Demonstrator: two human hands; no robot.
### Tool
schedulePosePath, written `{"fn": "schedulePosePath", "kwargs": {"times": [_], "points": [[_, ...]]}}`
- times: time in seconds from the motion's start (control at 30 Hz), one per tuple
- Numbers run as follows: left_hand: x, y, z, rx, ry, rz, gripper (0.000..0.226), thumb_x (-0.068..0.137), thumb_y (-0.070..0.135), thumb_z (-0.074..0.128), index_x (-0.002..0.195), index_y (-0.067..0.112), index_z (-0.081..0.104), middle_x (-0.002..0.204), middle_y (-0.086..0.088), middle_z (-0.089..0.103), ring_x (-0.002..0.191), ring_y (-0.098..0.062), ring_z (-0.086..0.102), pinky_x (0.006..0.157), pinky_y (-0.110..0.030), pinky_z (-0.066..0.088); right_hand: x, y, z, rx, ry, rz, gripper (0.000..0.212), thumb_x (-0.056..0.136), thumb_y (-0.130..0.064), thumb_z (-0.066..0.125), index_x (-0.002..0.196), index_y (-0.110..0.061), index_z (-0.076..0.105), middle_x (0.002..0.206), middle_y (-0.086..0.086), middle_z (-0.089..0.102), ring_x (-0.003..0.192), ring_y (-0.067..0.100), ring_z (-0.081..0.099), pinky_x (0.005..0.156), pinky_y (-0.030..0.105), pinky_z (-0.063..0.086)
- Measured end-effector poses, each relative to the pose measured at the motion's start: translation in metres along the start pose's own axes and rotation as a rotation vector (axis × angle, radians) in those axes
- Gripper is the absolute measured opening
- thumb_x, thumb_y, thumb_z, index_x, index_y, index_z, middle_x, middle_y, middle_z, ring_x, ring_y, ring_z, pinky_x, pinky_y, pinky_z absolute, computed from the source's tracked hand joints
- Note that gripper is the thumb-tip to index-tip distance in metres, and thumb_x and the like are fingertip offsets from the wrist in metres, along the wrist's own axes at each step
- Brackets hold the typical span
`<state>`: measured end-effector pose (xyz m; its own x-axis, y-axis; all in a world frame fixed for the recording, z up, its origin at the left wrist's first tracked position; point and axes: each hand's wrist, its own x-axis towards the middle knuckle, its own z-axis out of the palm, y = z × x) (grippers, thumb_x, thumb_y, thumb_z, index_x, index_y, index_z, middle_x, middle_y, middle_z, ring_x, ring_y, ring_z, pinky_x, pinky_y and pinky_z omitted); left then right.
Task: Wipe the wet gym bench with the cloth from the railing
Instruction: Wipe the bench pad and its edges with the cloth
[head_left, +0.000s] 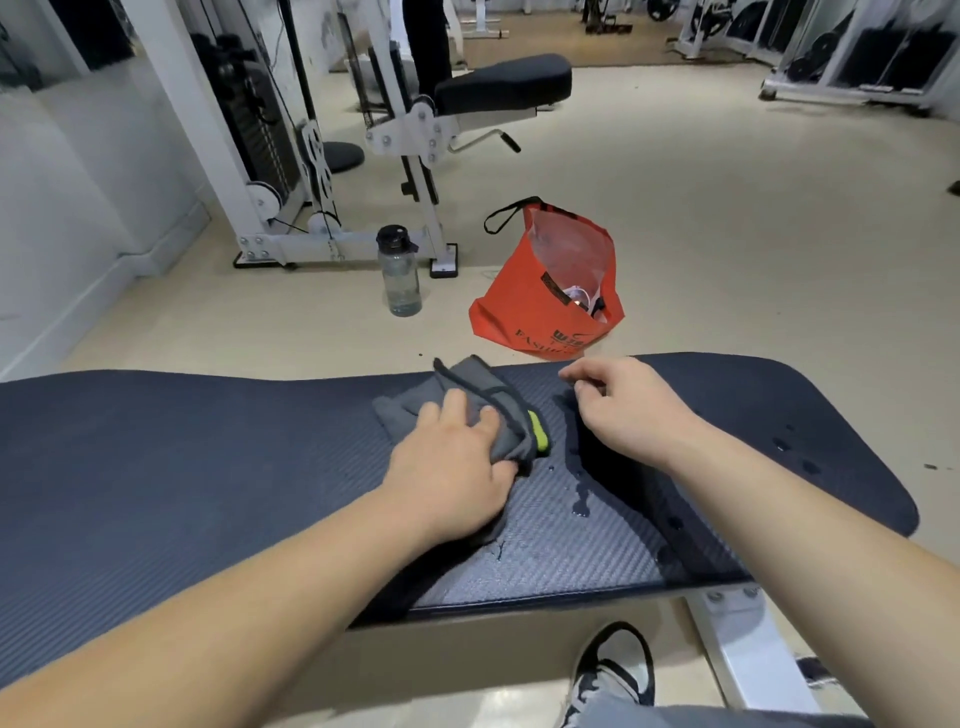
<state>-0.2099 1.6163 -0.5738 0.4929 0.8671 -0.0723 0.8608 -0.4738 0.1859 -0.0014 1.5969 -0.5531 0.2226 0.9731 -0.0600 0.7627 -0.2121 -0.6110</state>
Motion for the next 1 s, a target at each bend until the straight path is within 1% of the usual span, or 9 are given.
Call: {"fn": "schedulePosePath", "kwargs": {"times": [0.07,0.23,0.47,0.53,0.67,0.73,0.87,0.93,1.0], "points": [[0.028,0.007,0.001,0.021,0.008,0.056,0.057,0.094,0.049,0.043,0.147,0.027,0.037,0.130,-0.008,0.036,0.123,-0.033,0.037,0.098,-0.048,0.047,-0.003,0.007,-0.004,-0.006,0.005,-0.004,0.037,0.103,-0.014,0.048,0.131,-0.019,0.070,0.135,0.000,0.069,0.127,0.019,0.059,0.101,0.023,0.040],[0.067,0.020,0.005,0.079,-0.020,-0.110,0.057,0.093,0.046,0.042,0.145,0.022,0.040,0.135,-0.013,0.036,0.125,-0.038,0.035,0.099,-0.050,0.043,-0.008,0.028,-0.015,-0.018,0.020,0.025,0.035,0.103,-0.019,0.049,0.131,-0.021,0.070,0.134,-0.002,0.070,0.124,0.017,0.061,0.097,0.021,0.039],[-0.060,0.004,0.007,0.064,-0.032,0.381,0.067,0.085,0.055,0.032,0.149,0.037,0.032,0.126,0.003,0.040,0.107,-0.024,0.042,0.081,-0.037,0.052,-0.014,0.017,-0.014,0.001,0.003,-0.035,0.033,0.103,-0.021,0.051,0.129,-0.021,0.071,0.129,-0.002,0.072,0.121,0.016,0.063,0.097,0.021,0.040],[-0.051,-0.031,0.005,0.107,0.002,0.251,0.066,0.084,0.056,0.032,0.148,0.040,0.037,0.126,0.003,0.043,0.109,-0.025,0.046,0.085,-0.042,0.055,-0.018,0.009,-0.012,-0.015,-0.029,-0.073,0.032,0.103,-0.021,0.052,0.129,-0.020,0.071,0.132,-0.002,0.071,0.124,0.016,0.062,0.097,0.021,0.039],[-0.036,-0.042,0.002,0.114,0.075,-0.251,0.059,0.093,0.052,0.043,0.148,0.030,0.038,0.127,-0.004,0.041,0.116,-0.031,0.042,0.091,-0.044,0.050,-0.027,-0.003,-0.007,-0.061,-0.081,-0.146,0.031,0.103,-0.022,0.054,0.129,-0.021,0.071,0.135,-0.003,0.068,0.128,0.016,0.059,0.101,0.023,0.040],[-0.058,-0.011,0.008,0.122,0.063,-0.170,0.059,0.093,0.051,0.042,0.147,0.029,0.035,0.125,-0.004,0.038,0.114,-0.030,0.040,0.087,-0.042,0.048,-0.029,-0.009,-0.004,-0.073,-0.099,-0.171,0.031,0.103,-0.023,0.054,0.129,-0.021,0.070,0.135,-0.003,0.067,0.127,0.016,0.059,0.101,0.024,0.040],[-0.093,-0.006,0.006,0.043,-0.022,0.327,0.062,0.087,0.052,0.041,0.147,0.039,0.031,0.124,0.001,0.039,0.107,-0.024,0.041,0.080,-0.038,0.052,-0.034,-0.023,-0.001,-0.091,-0.142,-0.210,0.033,0.104,-0.023,0.053,0.132,-0.021,0.068,0.138,-0.003,0.066,0.127,0.014,0.058,0.098,0.021,0.038],[-0.071,-0.037,0.002,0.082,-0.015,0.276,0.059,0.087,0.050,0.043,0.145,0.045,0.034,0.126,0.002,0.041,0.110,-0.024,0.044,0.085,-0.041,0.054,-0.039,-0.028,0.000,-0.098,-0.155,-0.232,0.033,0.104,-0.023,0.053,0.132,-0.022,0.068,0.138,-0.005,0.065,0.126,0.013,0.059,0.099,0.021,0.038],[-0.050,-0.056,-0.003,0.090,0.007,0.009,0.058,0.091,0.049,0.046,0.148,0.042,0.036,0.130,0.000,0.041,0.117,-0.028,0.044,0.094,-0.045,0.051,-0.044,-0.030,0.000,-0.104,-0.163,-0.250,0.032,0.104,-0.024,0.053,0.133,-0.022,0.068,0.137,-0.008,0.064,0.126,0.012,0.058,0.104,0.023,0.040]]}}
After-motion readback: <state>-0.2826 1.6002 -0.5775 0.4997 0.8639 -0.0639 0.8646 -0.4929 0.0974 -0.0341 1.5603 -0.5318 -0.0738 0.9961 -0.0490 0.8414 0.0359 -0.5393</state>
